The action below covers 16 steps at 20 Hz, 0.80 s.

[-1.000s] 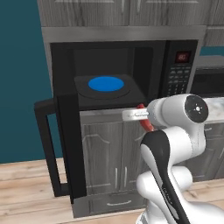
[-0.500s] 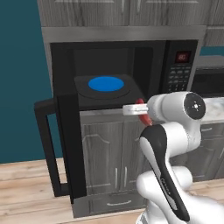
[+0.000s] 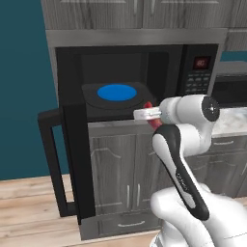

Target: Transport the steak from the fridge to the microwave and turn on the microwave.

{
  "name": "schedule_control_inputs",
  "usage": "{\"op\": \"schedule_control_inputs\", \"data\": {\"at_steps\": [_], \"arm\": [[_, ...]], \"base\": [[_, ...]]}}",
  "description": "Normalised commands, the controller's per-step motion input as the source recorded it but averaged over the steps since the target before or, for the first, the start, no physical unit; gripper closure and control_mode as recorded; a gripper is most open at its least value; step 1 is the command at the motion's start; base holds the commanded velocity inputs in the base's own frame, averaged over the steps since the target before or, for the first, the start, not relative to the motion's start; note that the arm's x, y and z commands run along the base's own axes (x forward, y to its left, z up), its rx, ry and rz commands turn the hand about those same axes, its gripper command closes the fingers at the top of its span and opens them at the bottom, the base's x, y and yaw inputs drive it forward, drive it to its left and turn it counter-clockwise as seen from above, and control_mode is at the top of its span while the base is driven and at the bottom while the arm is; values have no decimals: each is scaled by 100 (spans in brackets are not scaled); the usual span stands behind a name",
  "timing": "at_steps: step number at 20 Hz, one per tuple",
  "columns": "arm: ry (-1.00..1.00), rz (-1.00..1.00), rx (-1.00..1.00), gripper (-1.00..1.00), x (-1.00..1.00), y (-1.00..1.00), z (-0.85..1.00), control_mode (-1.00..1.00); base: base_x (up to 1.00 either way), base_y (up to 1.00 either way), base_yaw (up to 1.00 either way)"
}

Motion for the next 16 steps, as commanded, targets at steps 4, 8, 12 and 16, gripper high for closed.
{"op": "schedule_control_inputs", "data": {"at_steps": [4, 8, 12, 16], "arm": [[0, 8, -3, 100, 55, 3, 13, -100], [11, 0, -14, 100, 47, 10, 20, -100], [16, 0, -20, 100, 44, 16, 12, -100], [7, 0, -12, 100, 39, 4, -1, -100]], "base": [[0, 0, 0], [0, 0, 0], [0, 0, 0], [0, 0, 0]]}}
